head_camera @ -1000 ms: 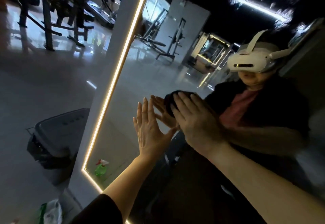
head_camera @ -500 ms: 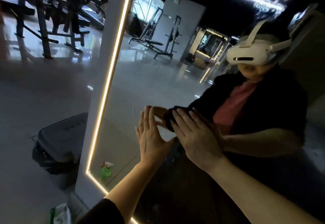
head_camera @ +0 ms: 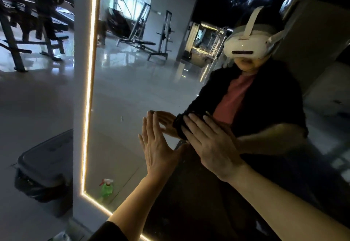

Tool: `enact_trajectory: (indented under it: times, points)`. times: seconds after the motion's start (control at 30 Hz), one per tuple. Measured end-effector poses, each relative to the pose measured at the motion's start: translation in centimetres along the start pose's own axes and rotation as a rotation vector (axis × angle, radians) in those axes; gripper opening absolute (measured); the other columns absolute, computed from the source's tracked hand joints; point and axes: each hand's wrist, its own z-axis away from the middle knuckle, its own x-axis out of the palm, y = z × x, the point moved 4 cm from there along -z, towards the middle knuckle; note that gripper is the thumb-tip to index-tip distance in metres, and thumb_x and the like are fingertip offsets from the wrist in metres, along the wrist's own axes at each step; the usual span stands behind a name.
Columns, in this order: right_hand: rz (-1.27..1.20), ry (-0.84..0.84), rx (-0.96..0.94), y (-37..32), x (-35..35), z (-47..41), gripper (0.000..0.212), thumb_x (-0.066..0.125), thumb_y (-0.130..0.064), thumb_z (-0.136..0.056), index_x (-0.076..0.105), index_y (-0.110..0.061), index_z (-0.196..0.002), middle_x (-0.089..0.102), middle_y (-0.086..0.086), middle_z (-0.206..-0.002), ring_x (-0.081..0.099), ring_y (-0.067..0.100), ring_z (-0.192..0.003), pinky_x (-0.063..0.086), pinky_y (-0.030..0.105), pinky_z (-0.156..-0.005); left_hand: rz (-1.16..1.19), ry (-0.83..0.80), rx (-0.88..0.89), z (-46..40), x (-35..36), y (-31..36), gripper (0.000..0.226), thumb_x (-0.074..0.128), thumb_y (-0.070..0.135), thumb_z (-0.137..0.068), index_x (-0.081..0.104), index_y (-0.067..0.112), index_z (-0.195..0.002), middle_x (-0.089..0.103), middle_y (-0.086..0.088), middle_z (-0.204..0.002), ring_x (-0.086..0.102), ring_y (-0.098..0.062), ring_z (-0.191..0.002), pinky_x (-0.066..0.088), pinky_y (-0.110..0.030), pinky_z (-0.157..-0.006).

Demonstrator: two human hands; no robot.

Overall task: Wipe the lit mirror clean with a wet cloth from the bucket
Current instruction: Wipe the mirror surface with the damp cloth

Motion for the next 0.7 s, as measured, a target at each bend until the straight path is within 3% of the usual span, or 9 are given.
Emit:
enact_trajectory:
  times: [0.2,0.27,0.43,0.57,0.63,0.7]
  points:
    - [0.013,0.253,0.321,6.2,-4.2,-1.7,0.044,0.024,-0.019,-0.107,0.051,-0.005,-0.14,0.041,0.02,-0.152,0.031,0.034,-0.145,0.017,0.046,-0.122,0.004,0.023,0.028,1.2,0.7,1.3,0.112,0.083,0.033,-0.073,0.008,0.02,-0.156,0.003,0.001,-0.164,-0.004,-0.014,-0.151,0.01,-0.055,-0.121]
    - [0.026,0.231,0.229,4.8,-3.0,-0.5,0.042,0.028,-0.016,-0.106,0.05,-0.005,-0.14,0.041,0.02,-0.151,0.033,0.035,-0.144,0.018,0.045,-0.122,0.0,0.038,0.02,1.8,1.4,1.4,0.105,0.081,0.03,-0.076,0.014,0.017,-0.156,0.007,0.001,-0.164,0.002,-0.016,-0.151,0.014,-0.058,-0.119]
    - [0.028,-0.079,-0.066,-0.7,1.6,5.0,0.064,0.0,-0.011,-0.104,0.05,-0.006,-0.143,0.039,0.018,-0.153,0.032,0.032,-0.145,0.025,0.044,-0.116,-0.015,0.01,-0.016,3.0,1.5,0.9,0.095,0.075,0.029,-0.081,0.018,0.015,-0.156,0.01,0.0,-0.164,0.002,-0.017,-0.151,0.015,-0.058,-0.12]
    - [-0.045,0.156,0.183,3.9,-2.0,3.4,0.043,0.037,-0.005,-0.097,0.056,-0.004,-0.135,0.047,0.02,-0.147,0.037,0.034,-0.141,0.018,0.044,-0.121,-0.024,-0.022,0.023,4.7,1.7,1.2,0.099,0.079,0.032,-0.079,0.019,0.015,-0.155,0.011,-0.002,-0.163,0.003,-0.019,-0.15,0.016,-0.058,-0.119]
    - [0.006,0.259,0.329,7.1,-3.6,3.0,0.037,0.045,-0.01,-0.1,0.053,-0.004,-0.136,0.046,0.02,-0.147,0.036,0.034,-0.142,0.015,0.044,-0.122,-0.027,-0.038,0.034,5.4,2.4,1.7,0.102,0.081,0.031,-0.076,0.019,0.015,-0.155,0.012,-0.003,-0.163,0.005,-0.021,-0.15,0.018,-0.06,-0.118]
    - [0.052,0.274,0.304,7.5,-3.5,4.1,0.037,0.046,-0.015,-0.102,0.053,-0.005,-0.137,0.045,0.02,-0.149,0.036,0.035,-0.142,0.015,0.044,-0.122,-0.017,-0.046,0.035,5.8,3.3,2.4,0.108,0.083,0.034,-0.074,0.014,0.018,-0.155,0.01,-0.003,-0.163,0.006,-0.021,-0.15,0.018,-0.06,-0.118]
